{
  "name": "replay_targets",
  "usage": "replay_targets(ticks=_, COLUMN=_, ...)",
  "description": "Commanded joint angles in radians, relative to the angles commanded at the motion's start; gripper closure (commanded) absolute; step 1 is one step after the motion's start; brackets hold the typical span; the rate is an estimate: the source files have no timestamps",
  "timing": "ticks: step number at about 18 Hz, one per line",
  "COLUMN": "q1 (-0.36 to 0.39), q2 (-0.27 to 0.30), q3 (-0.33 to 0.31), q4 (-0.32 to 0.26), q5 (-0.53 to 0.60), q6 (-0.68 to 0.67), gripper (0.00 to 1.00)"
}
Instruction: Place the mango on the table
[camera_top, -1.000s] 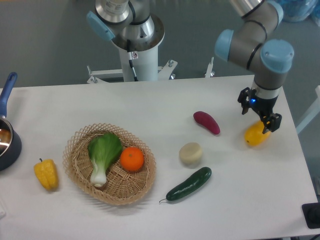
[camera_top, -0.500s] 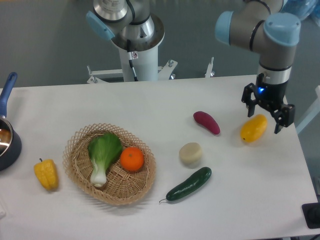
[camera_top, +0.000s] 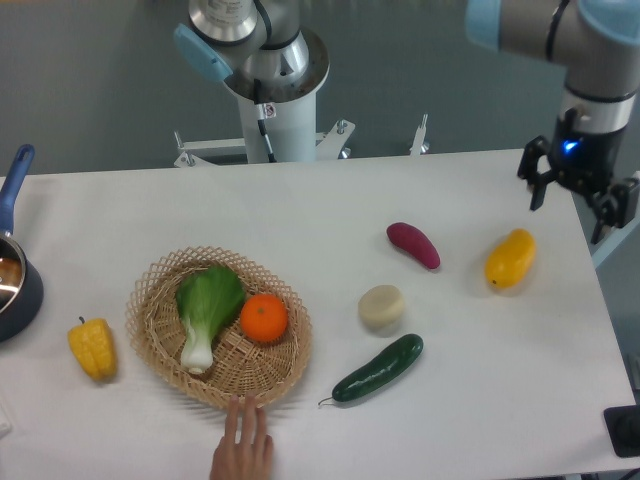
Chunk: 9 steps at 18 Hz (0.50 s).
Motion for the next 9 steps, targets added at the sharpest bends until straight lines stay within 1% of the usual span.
replay_targets(ticks=1, q1=0.018, q2=0.002, q3=-0.002, q4=-0.003, q5=-0.002, q6=0.043, gripper=0.0)
replay_targets(ticks=3, q1=0.049, q2=0.0, q3=-0.002, q4=-0.02, q5=-0.018, q6=0.088, gripper=0.0)
replay_targets(ticks=5, q1=0.084, q2=0.002, q3=-0.009, q4=-0.063, q5=-0.025, q6=0.167, gripper=0.0)
replay_targets(ticks=6, q1=0.101, q2=0.002, q3=-0.011, q4=-0.069, q5=-0.025, q6=0.22, gripper=0.0)
replay_targets(ticks=7, q1=0.112, q2=0.003, q3=-0.012, q4=-0.069, q5=-0.026, q6=0.244, gripper=0.0)
replay_targets(ticks=9, q1=0.117, q2=0.005, q3=-0.014, q4=-0.069, q5=-0.026, q6=0.254, gripper=0.0)
